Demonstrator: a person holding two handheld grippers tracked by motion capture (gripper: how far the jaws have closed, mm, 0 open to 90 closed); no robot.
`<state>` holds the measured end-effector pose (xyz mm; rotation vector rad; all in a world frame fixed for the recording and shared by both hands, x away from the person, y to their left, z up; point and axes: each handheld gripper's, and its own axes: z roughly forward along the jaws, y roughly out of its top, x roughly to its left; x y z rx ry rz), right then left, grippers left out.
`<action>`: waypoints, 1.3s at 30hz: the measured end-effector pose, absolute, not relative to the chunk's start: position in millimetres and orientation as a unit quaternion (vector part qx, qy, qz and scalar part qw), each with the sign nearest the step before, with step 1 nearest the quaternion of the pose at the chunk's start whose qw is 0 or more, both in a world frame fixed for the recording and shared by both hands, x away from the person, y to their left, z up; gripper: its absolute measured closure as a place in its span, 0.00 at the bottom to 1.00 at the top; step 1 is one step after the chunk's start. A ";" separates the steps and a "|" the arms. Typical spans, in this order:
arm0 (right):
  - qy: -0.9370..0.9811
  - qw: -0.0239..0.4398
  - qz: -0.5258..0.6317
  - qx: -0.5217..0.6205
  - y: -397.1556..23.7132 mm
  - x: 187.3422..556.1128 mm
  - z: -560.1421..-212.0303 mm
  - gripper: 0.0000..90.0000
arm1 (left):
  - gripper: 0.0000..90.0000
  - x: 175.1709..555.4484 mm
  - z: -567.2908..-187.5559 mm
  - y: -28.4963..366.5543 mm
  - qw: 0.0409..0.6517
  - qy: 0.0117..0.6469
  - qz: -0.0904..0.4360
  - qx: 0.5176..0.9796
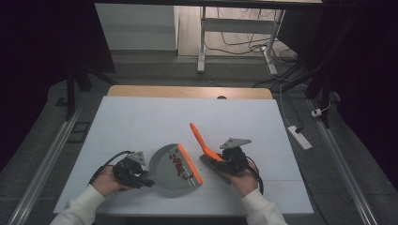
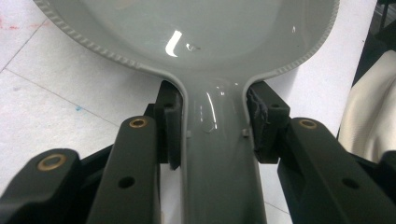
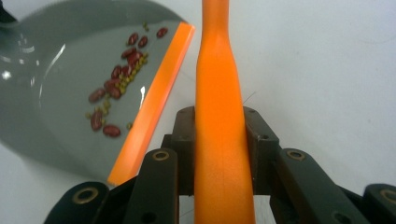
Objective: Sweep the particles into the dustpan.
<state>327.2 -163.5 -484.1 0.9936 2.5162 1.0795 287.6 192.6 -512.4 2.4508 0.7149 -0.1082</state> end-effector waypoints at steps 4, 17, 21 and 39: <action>0.859 0.106 0.371 0.335 -160.6 319.0 -485.1 0.78 | 0.69 288.0 -512.7 191.0 0.288 0.267 -0.040 0.919; 0.850 0.070 0.427 0.302 -142.8 305.1 -464.4 0.78 | 0.69 286.3 -515.7 188.6 0.289 0.270 -0.039 0.918; 0.841 0.103 0.421 0.325 -160.8 313.2 -459.5 0.78 | 0.69 285.9 -515.6 188.1 0.290 0.272 -0.038 0.917; 0.850 0.049 0.425 0.307 -132.3 301.7 -477.1 0.78 | 0.69 285.3 -515.0 187.6 0.290 0.272 -0.038 0.917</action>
